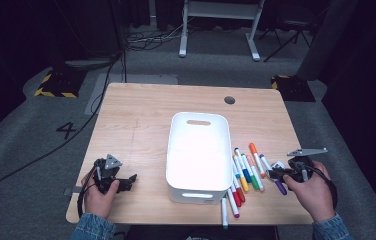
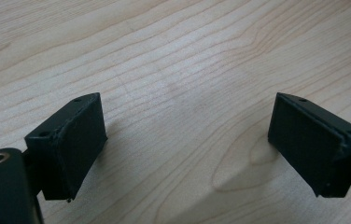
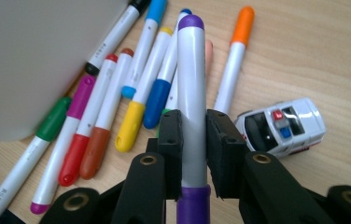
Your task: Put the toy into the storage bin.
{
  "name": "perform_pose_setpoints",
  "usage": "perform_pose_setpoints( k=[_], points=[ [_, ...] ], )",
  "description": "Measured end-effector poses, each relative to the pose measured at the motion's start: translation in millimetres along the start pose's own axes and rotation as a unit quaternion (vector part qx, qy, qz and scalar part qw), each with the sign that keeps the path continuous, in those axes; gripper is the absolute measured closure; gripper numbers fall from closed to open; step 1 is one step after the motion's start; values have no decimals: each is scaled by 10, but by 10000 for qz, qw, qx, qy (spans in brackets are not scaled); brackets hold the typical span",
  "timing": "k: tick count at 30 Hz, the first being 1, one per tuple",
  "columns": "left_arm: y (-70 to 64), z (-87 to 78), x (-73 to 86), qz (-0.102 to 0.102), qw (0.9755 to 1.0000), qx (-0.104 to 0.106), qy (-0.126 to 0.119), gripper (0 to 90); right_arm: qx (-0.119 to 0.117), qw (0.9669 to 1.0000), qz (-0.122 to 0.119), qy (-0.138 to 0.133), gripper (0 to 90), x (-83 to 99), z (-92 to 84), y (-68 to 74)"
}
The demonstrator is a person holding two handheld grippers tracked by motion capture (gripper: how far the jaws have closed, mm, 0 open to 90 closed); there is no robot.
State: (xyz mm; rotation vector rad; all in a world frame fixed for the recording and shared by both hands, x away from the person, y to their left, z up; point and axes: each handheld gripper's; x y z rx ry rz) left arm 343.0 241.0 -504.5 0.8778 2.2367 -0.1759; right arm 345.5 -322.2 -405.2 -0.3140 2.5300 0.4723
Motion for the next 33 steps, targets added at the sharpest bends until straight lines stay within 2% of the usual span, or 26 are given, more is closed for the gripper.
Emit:
perform_pose_setpoints(
  k=[6, 14, 20, 25, 30, 33],
  points=[
    [-4, -6, 5, 10, 10000, -33, 11, 114, -216, 9995, -174, -121, 766, -134, -83, 81],
    [-4, -6, 5, 9, 10000, -34, 11, 114, -463, 9978, -415, -231, 766, -328, -157, 285],
    [-4, -6, 5, 10, 10000, -35, 12, 114, -676, 9951, -666, -276, 766, -485, -181, 472],
    [-4, -6, 5, 7, 10000, -31, 11, 114, -911, 9924, -791, -247, 766, -614, -165, 614],
    [-3, -5, 5, 10, 10000, -27, 6, 114, -1038, 9902, -911, -219, 766, -706, -156, 765],
    [-4, -5, 5, 3, 10000, -23, 10, 114, -1158, 9876, -1038, -223, 766, -763, -153, 896]
  ],
)
Point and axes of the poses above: each handheld gripper's, and its own axes: z roughly forward along the jaws, x roughly out of its underside, y roughly to its left, and after that the axes turned 13 degrees about z, right-handed
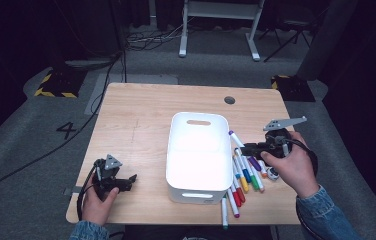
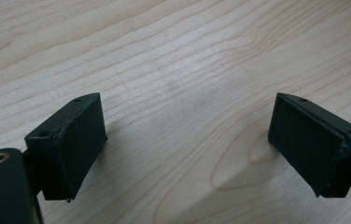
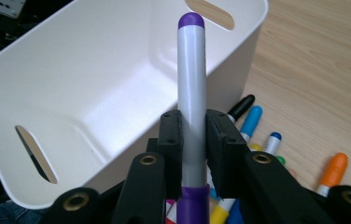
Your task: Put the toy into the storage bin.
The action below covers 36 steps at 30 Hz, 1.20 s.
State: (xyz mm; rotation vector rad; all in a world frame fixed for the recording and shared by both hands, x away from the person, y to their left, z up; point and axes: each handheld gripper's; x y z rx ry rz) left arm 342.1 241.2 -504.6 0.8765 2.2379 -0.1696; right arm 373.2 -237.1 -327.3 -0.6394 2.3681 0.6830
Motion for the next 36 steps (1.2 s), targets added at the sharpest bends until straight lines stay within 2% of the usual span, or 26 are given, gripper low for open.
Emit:
perform_pose_setpoints(
  k=[2, 7, 12, 16, 25, 32, 33, 34, 36],
  points=[
    [0, 1, 0, 1, 10000, 4, -6, 114, -46, 10000, -34, -6, 766, -13, 8, 19],
    [1, -1, 0, 7, 10000, -9, 1, 114, -182, 9995, -245, 37, 766, -92, 80, 165],
    [-1, -1, 0, -1, 10000, -5, 2, 114, -387, 9986, -350, 74, 767, -145, 155, 299],
    [-19, -8, 4, -71, 10000, -22, 11, 114, -503, 9978, -408, 110, 766, -170, 209, 389],
    [-21, -26, 21, -17, 10000, -4, 16, 110, -747, 9956, -525, 226, 766, -176, 337, 573],
    [-26, -23, 22, -29, 10000, 1, 17, 105, -880, 9935, -588, 417, 766, -112, 453, 630],
    [-26, -22, 21, -25, 10000, 6, 19, 104, -880, 9937, -526, 454, 766, -101, 468, 642],
    [-28, -18, 17, -20, 10000, 31, 31, 93, -894, 9932, -590, 458, 766, -95, 480, 632],
    [-26, -8, 12, -14, 9999, 37, 93, 57, -889, 9931, -533, 544, 766, -79, 498, 641]
  ],
)
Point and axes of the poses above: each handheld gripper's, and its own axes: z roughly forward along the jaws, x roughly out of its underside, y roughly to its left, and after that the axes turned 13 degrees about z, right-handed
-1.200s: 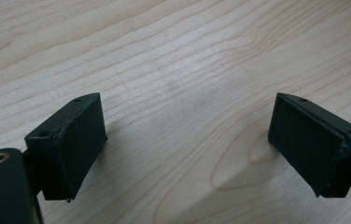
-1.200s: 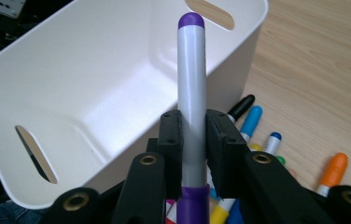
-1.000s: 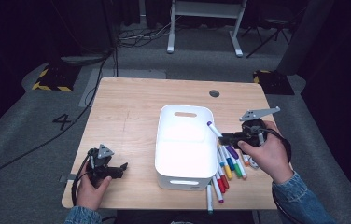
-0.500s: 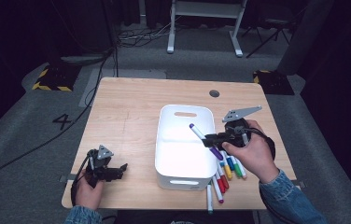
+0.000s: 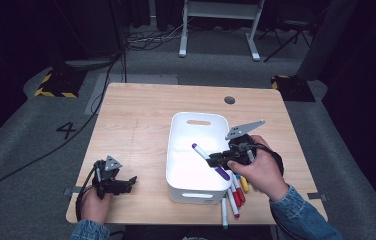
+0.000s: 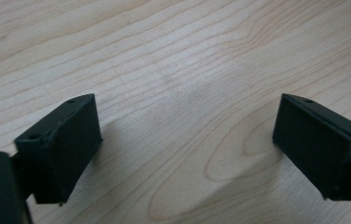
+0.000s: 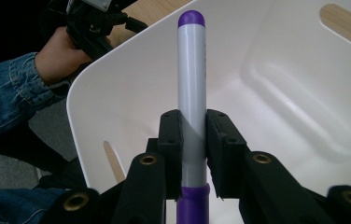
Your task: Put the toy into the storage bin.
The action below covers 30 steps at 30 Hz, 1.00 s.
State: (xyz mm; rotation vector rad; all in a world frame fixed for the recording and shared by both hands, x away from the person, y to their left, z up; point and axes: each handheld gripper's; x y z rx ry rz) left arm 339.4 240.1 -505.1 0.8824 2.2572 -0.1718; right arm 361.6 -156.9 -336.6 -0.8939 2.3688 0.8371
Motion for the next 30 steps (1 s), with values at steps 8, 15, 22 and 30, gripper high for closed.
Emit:
perform_pose_setpoints(
  k=[8, 15, 22, 30],
  points=[
    [6, 12, -5, -16, 10000, -6, 39, 0, 30, 9995, -116, 287, 767, 46, 116, 6],
    [6, 12, -5, -16, 10000, -6, 39, 0, 149, 9977, -236, 614, 767, 87, 224, 37],
    [6, 12, -5, -15, 10000, -7, 40, 0, 240, 9957, -443, 774, 766, 120, 332, 58],
    [6, 12, -5, -15, 10000, -6, 40, 0, 375, 9931, -482, 1001, 766, 163, 421, 127]
  ],
)
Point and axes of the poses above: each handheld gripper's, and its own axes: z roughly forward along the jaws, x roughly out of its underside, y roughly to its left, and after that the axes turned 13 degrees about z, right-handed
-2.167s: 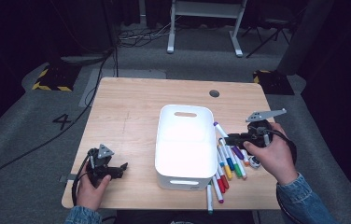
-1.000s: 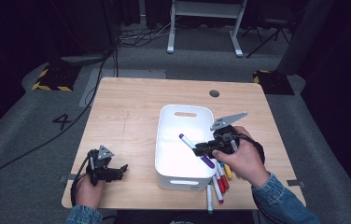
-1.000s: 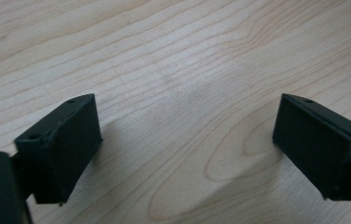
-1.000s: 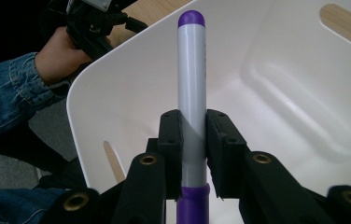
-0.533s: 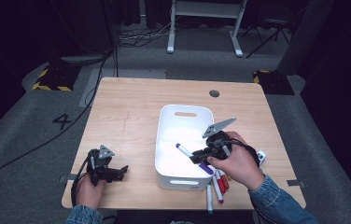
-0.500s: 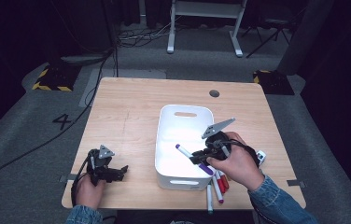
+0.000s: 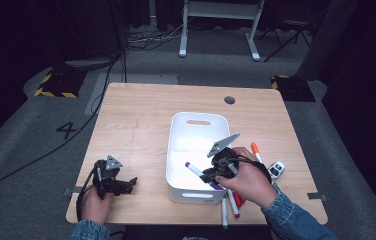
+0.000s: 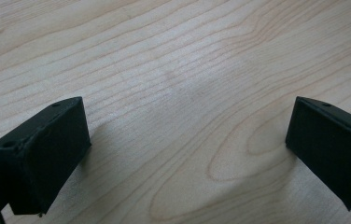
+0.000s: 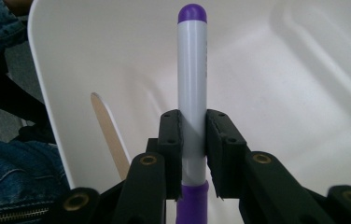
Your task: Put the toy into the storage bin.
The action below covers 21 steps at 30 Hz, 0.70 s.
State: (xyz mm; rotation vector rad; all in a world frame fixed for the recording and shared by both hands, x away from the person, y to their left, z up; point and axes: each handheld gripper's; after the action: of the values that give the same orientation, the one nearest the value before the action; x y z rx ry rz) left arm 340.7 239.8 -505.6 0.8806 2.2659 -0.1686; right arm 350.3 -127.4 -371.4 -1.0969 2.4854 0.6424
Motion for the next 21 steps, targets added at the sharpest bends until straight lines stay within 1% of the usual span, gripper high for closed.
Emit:
perform_pose_setpoints(
  k=[2, 3, 5, 7, 9, 11, 13, 15, 17, 19, 20, 21],
  points=[
    [0, 0, 0, -2, 10000, 0, -1, 0, 40, 9998, -169, -8, 766, -2, 29, 3],
    [0, 1, 1, 3, 10000, -2, -4, 0, 99, 9997, -242, -2, 765, -5, 37, 6],
    [0, 0, 0, 0, 10000, 0, -1, 0, 75, 9997, -238, 28, 752, 0, 55, 20],
    [0, 0, 0, 0, 10000, 0, 0, 0, 45, 9996, -261, -118, 665, 4, 51, 19],
    [0, 0, 0, 1, 10000, 0, 0, 0, -74, 9997, -100, -215, 621, 13, 25, 38],
    [0, 0, 0, 0, 10000, -1, -1, 0, -36, 9995, -40, -317, 588, 22, -39, 51],
    [0, 0, 1, 0, 10000, -4, 0, 0, -36, 9989, -40, -463, 589, 26, -100, 34],
    [0, 0, 0, 3, 10000, 1, -2, 0, -30, 9984, -10, -564, 589, 33, -160, 4],
    [0, 1, 1, 3, 10000, 0, -5, 0, -30, 9971, 76, -752, 604, 55, -245, -46],
    [0, 1, 1, 3, 10000, 1, -4, 0, -14, 9959, 205, -884, 605, 81, -328, -99],
    [0, 1, 1, 3, 10000, 1, -3, 0, 11, 9954, 220, -934, 605, 94, -369, -138],
    [0, -1, 1, 2, 10000, -6, 2, 0, 35, 9947, 313, -975, 605, 112, -409, -166]
  ],
)
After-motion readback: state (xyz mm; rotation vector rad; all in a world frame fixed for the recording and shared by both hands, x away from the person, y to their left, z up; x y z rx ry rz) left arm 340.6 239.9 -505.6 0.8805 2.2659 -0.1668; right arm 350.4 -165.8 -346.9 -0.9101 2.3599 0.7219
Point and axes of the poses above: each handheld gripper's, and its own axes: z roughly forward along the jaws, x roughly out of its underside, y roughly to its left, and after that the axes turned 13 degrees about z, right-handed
